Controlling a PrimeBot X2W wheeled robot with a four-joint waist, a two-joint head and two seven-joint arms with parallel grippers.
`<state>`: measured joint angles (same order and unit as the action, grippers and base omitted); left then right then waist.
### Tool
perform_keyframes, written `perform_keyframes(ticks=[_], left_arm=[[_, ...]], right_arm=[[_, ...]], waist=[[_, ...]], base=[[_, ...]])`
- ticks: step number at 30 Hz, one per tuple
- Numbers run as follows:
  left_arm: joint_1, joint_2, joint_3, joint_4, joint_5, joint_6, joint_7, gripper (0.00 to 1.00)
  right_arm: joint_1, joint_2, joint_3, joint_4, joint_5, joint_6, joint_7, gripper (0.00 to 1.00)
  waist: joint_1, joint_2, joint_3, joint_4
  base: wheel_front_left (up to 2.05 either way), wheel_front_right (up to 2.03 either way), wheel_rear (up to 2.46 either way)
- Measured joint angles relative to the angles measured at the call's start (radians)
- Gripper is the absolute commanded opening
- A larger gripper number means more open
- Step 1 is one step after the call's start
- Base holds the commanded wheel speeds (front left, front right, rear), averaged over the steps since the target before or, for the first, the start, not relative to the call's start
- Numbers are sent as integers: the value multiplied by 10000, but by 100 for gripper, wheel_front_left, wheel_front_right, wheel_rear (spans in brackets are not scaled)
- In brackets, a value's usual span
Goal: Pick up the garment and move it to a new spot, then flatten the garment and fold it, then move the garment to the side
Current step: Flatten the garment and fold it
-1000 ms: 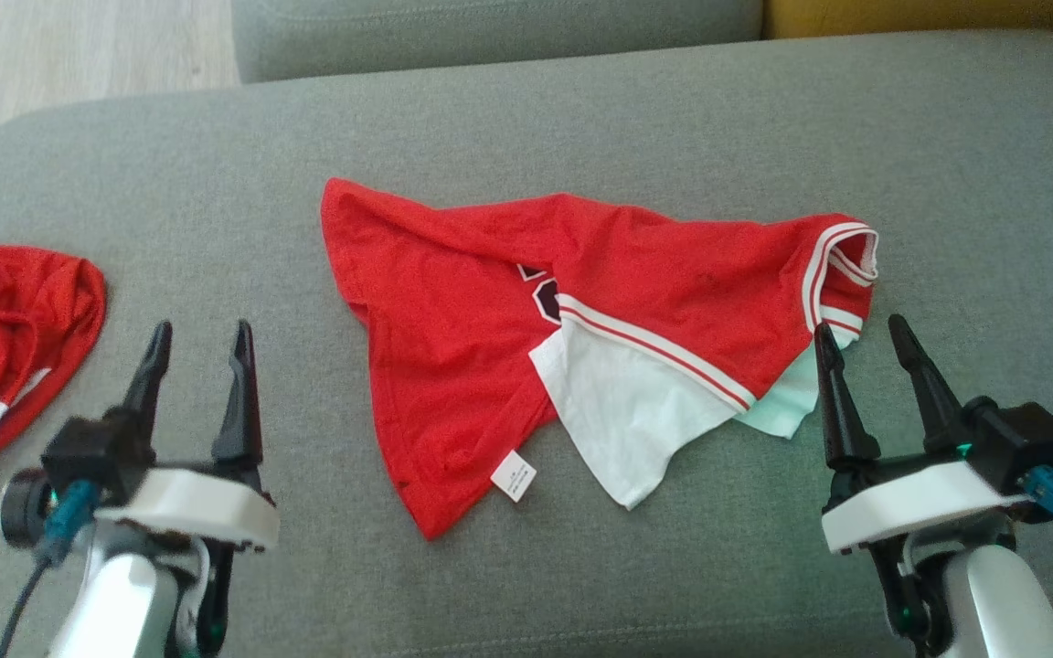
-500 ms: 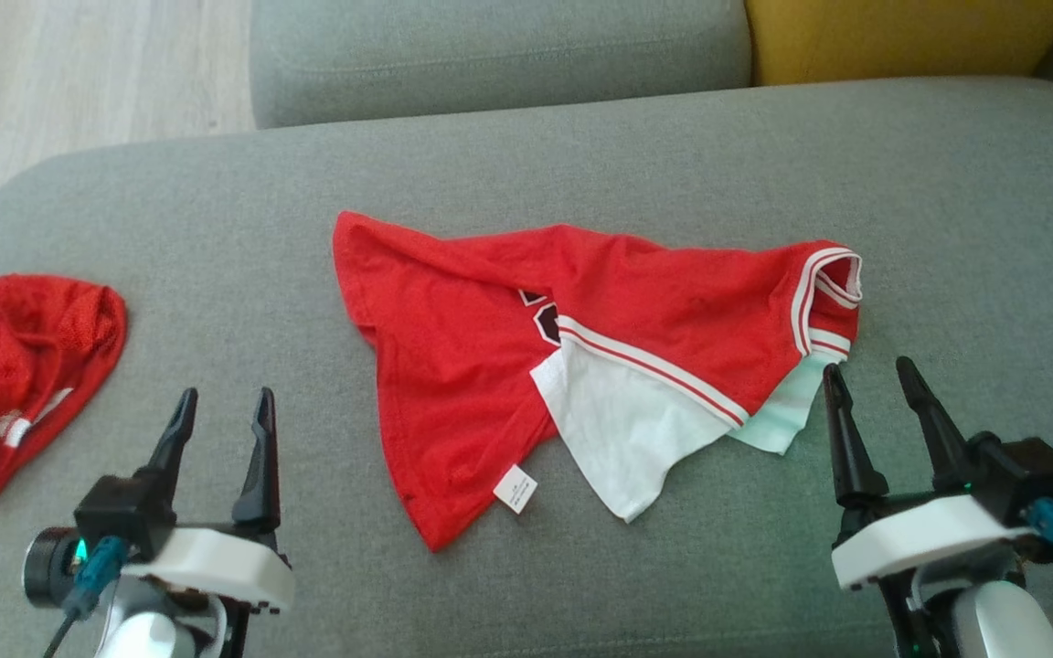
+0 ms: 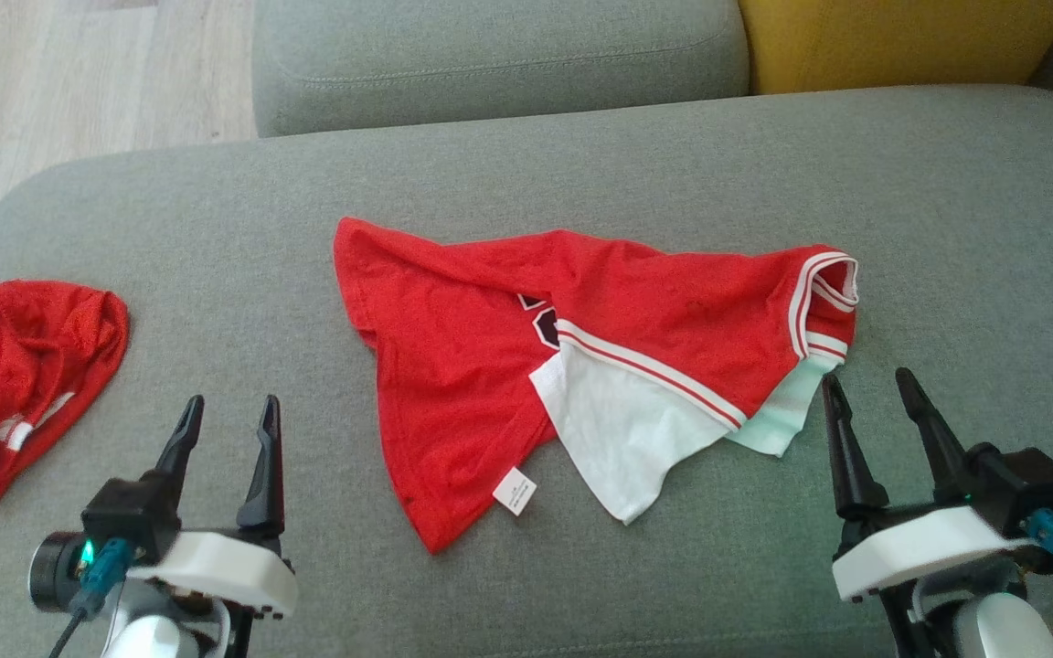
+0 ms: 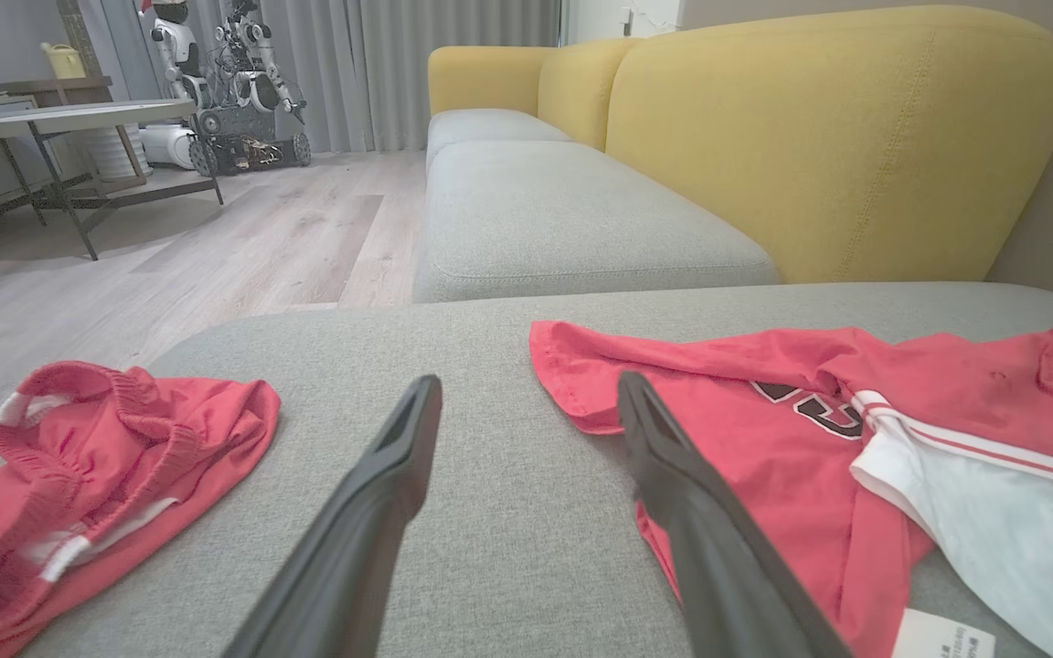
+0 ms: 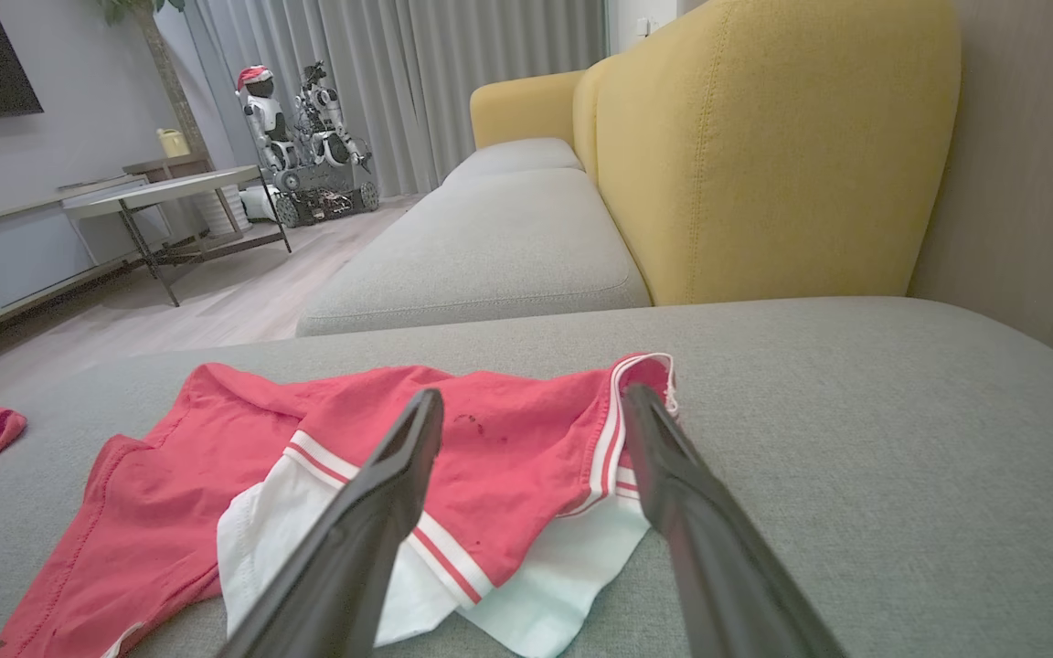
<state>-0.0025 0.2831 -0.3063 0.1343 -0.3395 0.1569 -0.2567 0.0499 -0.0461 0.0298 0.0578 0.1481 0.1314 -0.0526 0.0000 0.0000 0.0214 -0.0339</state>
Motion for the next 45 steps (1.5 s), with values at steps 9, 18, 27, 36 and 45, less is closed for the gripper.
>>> perform_keyframes(ticks=[9,18,27,36,45], left_arm=[[-1,-19,2,19,-63,0,0,100],[-27,-119,0,25,-61,0,0,100],[-660,-468,-40,27,94,-92,0,100],[-1032,-976,35,-6,424,-345,0,100],[-1304,-1346,322,-33,802,-617,0,100]], right_arm=[[0,0,17,-96,-2,0,2,100],[1,0,121,-59,-6,0,194,100],[-15,-19,1476,594,-291,0,533,100],[-45,-280,2209,2165,-453,0,775,100],[-741,-385,2144,3306,-761,0,970,45]], waist=[[0,0,15,-10],[0,0,56,84],[0,0,516,677],[0,0,1024,1535],[0,0,1363,1955]], base=[[0,0,0],[0,0,0],[0,0,0],[0,0,0],[0,0,0]])
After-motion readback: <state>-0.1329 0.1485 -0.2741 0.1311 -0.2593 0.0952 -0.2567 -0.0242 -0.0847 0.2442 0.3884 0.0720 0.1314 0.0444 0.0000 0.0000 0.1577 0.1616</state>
